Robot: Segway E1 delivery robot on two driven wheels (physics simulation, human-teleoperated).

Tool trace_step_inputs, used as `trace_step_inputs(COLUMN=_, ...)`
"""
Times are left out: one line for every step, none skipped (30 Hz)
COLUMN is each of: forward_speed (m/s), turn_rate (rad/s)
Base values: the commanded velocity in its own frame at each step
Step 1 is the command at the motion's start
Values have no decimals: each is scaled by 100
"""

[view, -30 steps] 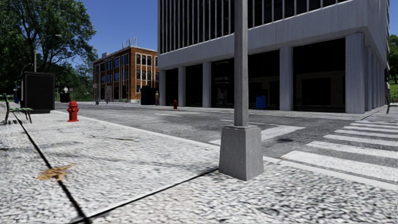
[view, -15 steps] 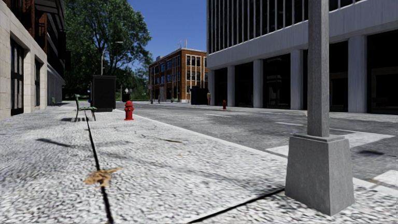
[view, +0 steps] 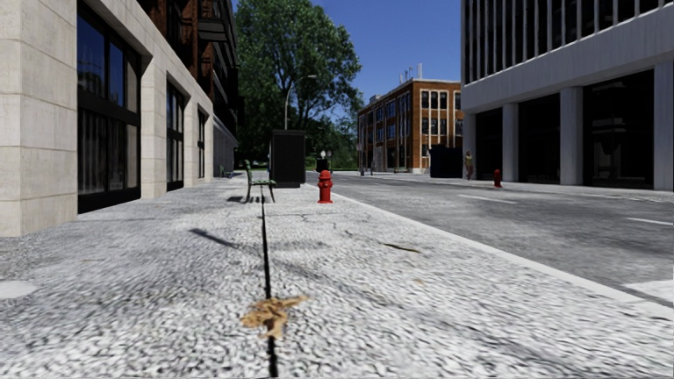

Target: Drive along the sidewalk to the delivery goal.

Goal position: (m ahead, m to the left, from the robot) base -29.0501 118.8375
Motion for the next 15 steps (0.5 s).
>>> trace_step_inputs(forward_speed=82, turn_rate=72)
trace_step_inputs(forward_speed=82, turn_rate=73)
trace_step_inputs(forward_speed=82, turn_rate=75)
trace_step_inputs(forward_speed=82, turn_rate=75)
trace_step_inputs(forward_speed=82, turn_rate=76)
trace_step_inputs(forward_speed=82, turn_rate=76)
trace_step_inputs(forward_speed=82, turn_rate=76)
trace_step_inputs(forward_speed=82, turn_rate=76)
trace_step_inputs(forward_speed=84, turn_rate=77)
trace_step_inputs(forward_speed=88, turn_rate=78)
trace_step_inputs(forward_speed=91, turn_rate=79)
trace_step_inputs(forward_speed=91, turn_rate=79)
trace_step_inputs(forward_speed=93, turn_rate=80)
trace_step_inputs(forward_speed=94, turn_rate=80)
trace_step_inputs(forward_speed=95, turn_rate=80)
